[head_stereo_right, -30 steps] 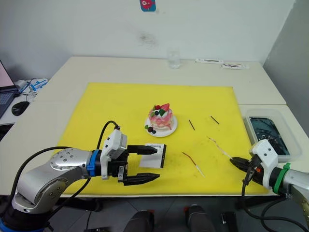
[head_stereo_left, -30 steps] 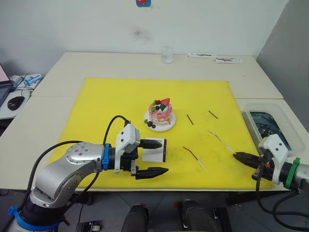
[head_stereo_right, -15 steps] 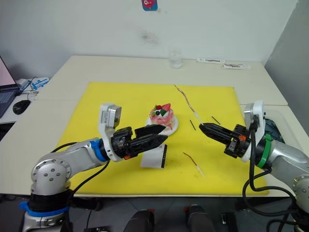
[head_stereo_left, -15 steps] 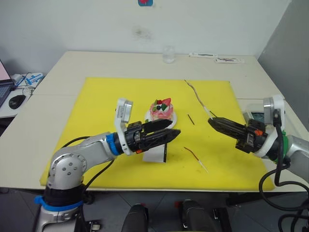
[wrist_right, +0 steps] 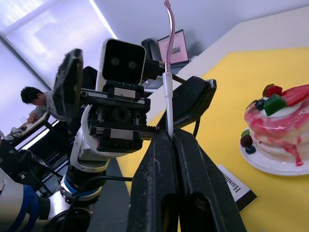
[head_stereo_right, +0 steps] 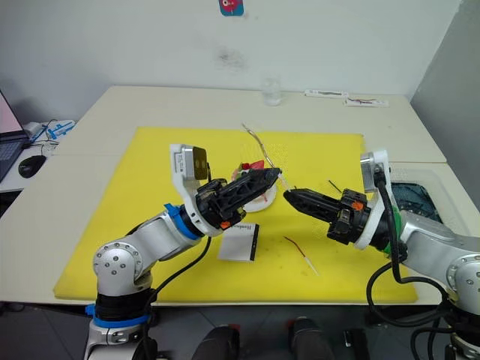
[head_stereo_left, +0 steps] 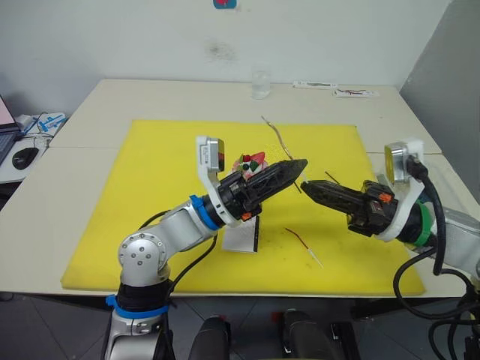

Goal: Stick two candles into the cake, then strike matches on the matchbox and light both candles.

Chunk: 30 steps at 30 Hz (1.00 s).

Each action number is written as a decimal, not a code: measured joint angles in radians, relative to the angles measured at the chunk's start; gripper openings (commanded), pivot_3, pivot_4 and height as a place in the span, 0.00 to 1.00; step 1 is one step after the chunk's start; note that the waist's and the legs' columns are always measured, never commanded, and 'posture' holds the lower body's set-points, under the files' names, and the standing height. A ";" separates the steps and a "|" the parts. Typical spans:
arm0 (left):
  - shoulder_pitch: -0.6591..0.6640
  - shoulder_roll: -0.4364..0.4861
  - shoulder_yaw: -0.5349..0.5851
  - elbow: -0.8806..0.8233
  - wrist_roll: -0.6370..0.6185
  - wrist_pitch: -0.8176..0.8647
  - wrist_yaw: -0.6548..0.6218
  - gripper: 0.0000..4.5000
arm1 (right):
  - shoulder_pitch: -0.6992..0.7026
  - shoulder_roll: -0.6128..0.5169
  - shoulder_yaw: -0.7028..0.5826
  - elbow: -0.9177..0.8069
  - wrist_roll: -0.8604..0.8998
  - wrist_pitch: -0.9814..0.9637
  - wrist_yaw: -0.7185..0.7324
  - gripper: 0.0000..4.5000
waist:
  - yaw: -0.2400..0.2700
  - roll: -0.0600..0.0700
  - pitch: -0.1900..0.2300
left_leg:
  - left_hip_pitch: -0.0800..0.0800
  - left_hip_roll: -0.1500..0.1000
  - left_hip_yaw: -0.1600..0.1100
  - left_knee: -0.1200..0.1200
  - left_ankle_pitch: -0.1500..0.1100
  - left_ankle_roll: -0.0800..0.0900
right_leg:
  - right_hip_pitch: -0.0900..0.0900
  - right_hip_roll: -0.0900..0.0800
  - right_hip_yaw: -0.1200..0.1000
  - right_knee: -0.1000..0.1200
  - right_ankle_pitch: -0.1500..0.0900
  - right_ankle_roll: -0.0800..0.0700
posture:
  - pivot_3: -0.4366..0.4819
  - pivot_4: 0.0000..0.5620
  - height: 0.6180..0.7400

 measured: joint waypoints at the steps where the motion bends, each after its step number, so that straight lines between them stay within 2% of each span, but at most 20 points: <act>1: 0.000 0.001 -0.002 0.000 -0.010 0.000 0.003 1.00 | 0.000 -0.004 0.003 0.000 0.002 -0.006 0.000 0.01 | 0.000 0.000 0.000 | 0.000 0.000 0.000 0.000 0.000 0.000 | 0.000 0.000 0.000 0.000 0.000 0.000 | 0.48 0.27 1.00; 4: 0.000 0.003 -0.006 0.000 -0.033 0.000 0.004 1.00 | 0.000 -0.010 0.008 0.000 0.011 -0.014 -0.002 0.01 | 0.000 0.000 0.000 | -0.001 0.000 0.000 0.000 0.000 0.000 | 0.000 0.000 0.000 0.000 0.000 0.000 | 0.48 0.27 1.00; 7: 0.000 0.007 -0.006 0.001 -0.035 -0.002 0.005 0.87 | 0.000 -0.022 0.017 0.000 0.021 -0.025 -0.004 0.00 | 0.000 0.000 0.000 | -0.001 0.000 0.000 -0.001 0.000 0.000 | 0.000 0.000 0.000 -0.001 0.000 0.000 | 0.48 0.27 1.00; 18: 0.000 0.009 -0.010 0.024 -0.035 -0.017 0.005 0.05 | 0.000 -0.038 0.033 -0.015 0.042 -0.051 -0.008 0.00 | 0.001 0.000 0.000 | -0.001 0.000 0.000 -0.001 0.000 0.000 | -0.001 0.000 0.000 -0.001 0.000 0.000 | 0.48 0.27 1.00; 19: 0.000 0.010 -0.010 0.029 -0.034 -0.018 0.006 0.01 | 0.000 -0.038 0.034 -0.021 0.049 -0.052 -0.007 0.00 | 0.000 0.000 0.000 | -0.001 0.000 0.000 -0.001 0.000 0.000 | -0.001 0.000 0.000 -0.001 0.000 0.000 | 0.48 0.27 1.00; 26: 0.007 0.028 -0.012 0.030 -0.038 -0.016 0.002 0.01 | 0.000 -0.040 0.062 -0.023 0.062 -0.058 -0.020 0.00 | 0.001 0.000 0.000 | -0.002 0.000 0.000 -0.001 0.000 0.000 | -0.002 0.000 0.000 -0.001 0.000 0.000 | 0.48 0.27 1.00; 30: 0.011 0.031 -0.028 0.026 -0.051 -0.014 0.000 0.00 | 0.000 -0.043 0.063 -0.021 0.071 -0.060 -0.020 0.29 | 0.001 0.000 0.000 | -0.003 0.000 0.000 -0.001 0.000 0.000 | -0.002 0.000 0.000 -0.001 0.000 0.000 | 0.48 0.27 1.00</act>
